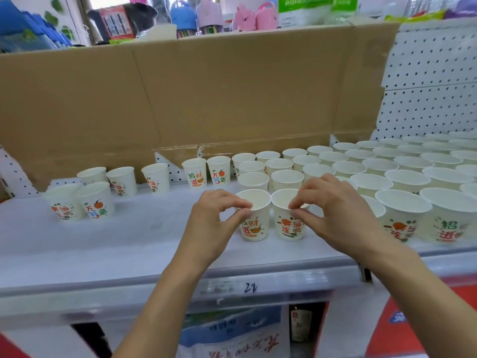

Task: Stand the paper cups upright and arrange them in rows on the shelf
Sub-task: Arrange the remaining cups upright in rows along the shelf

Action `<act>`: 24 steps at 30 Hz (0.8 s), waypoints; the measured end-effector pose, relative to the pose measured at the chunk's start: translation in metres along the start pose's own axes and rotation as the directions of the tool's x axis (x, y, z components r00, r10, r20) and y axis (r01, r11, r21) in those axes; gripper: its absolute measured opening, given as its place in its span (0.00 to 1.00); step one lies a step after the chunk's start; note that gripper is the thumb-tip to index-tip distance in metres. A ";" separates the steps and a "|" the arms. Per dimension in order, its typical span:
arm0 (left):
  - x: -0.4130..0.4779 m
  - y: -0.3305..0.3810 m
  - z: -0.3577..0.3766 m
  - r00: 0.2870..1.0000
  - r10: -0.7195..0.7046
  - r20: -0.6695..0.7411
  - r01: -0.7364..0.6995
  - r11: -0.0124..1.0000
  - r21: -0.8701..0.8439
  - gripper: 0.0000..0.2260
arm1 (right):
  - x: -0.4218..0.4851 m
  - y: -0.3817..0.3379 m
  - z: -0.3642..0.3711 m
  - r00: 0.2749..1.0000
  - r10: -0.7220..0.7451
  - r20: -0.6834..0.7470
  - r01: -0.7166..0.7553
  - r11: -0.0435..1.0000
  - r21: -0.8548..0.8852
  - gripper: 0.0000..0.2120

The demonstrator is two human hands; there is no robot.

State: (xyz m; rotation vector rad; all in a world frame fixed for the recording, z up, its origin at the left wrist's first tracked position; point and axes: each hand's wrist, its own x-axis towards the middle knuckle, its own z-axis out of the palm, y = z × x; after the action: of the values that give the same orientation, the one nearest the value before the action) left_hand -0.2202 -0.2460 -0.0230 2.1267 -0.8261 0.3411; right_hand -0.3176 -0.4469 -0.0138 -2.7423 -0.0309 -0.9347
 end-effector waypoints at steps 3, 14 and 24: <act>0.006 0.005 0.005 0.999 0.030 0.013 -0.031 0.998 0.062 0.09 | 0.002 0.004 -0.005 1.000 0.002 0.004 -0.001 0.997 -0.082 0.02; 0.013 0.008 0.011 0.995 0.093 0.035 -0.097 0.987 0.130 0.08 | 0.008 0.008 -0.010 0.999 0.031 0.029 -0.023 0.969 -0.245 0.06; 0.007 -0.011 -0.001 0.994 0.113 0.008 -0.113 0.993 -0.013 0.13 | 0.017 -0.022 0.012 0.981 -0.104 -0.162 0.086 0.990 -0.115 0.11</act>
State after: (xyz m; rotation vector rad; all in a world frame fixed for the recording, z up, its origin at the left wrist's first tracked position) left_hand -0.2076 -0.2434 -0.0249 2.0756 -0.9540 0.3846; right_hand -0.2993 -0.4234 -0.0073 -2.7693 -0.0847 -1.2242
